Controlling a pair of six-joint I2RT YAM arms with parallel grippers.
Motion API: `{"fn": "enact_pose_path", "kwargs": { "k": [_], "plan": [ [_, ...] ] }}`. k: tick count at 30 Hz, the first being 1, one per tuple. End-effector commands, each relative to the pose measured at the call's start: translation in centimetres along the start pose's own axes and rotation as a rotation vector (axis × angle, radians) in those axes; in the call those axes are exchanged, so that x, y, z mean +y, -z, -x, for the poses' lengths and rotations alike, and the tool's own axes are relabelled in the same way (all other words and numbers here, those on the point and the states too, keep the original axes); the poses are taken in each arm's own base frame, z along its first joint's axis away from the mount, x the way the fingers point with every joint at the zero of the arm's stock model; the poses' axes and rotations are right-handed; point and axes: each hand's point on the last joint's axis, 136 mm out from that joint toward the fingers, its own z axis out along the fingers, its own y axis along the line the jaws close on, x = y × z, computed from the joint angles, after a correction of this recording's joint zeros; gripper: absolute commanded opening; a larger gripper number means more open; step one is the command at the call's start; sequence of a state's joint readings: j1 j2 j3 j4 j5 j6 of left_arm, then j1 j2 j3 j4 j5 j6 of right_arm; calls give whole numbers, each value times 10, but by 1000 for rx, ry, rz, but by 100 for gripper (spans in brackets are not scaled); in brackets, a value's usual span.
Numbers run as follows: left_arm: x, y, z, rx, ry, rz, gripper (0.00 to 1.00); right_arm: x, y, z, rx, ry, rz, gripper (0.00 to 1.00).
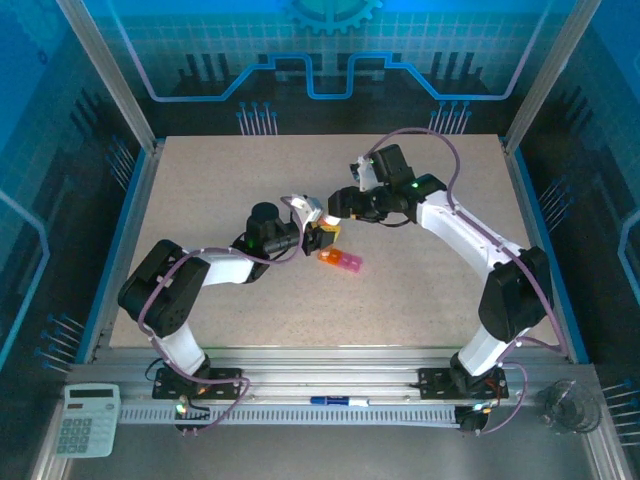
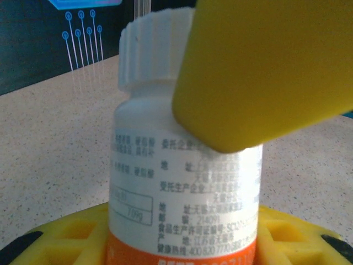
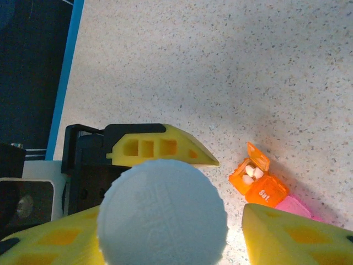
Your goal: Sort the pills into containers
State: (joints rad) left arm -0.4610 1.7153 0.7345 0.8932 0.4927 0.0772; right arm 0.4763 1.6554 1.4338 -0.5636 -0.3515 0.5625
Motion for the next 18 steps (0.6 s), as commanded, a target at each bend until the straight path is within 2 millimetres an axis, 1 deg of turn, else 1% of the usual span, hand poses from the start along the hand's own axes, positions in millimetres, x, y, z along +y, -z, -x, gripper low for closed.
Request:
{"fn": "enact_pose_path", "kwargs": {
  "k": [1,3,6,9,12,15,18],
  "plan": [
    [-3,4,39,-116,-72,-1,0,0,24,7,-20,13,-7,71],
    [-4,4,38,-116,-69,-9,0,6,34,9,-32,51,30,79],
    [-7,4,37,-112,-63,-27,0,12,47,10,-47,116,75,83],
    [-11,3,37,-112,-58,-53,0,15,61,13,-64,165,131,83],
    [-17,3,37,-108,-53,-96,0,20,72,17,-74,251,169,80],
    [-23,3,37,-103,-43,-137,0,22,74,18,-51,354,159,79],
    [-30,3,38,-101,-33,-178,0,19,72,20,-20,403,128,81]
  ]
}}
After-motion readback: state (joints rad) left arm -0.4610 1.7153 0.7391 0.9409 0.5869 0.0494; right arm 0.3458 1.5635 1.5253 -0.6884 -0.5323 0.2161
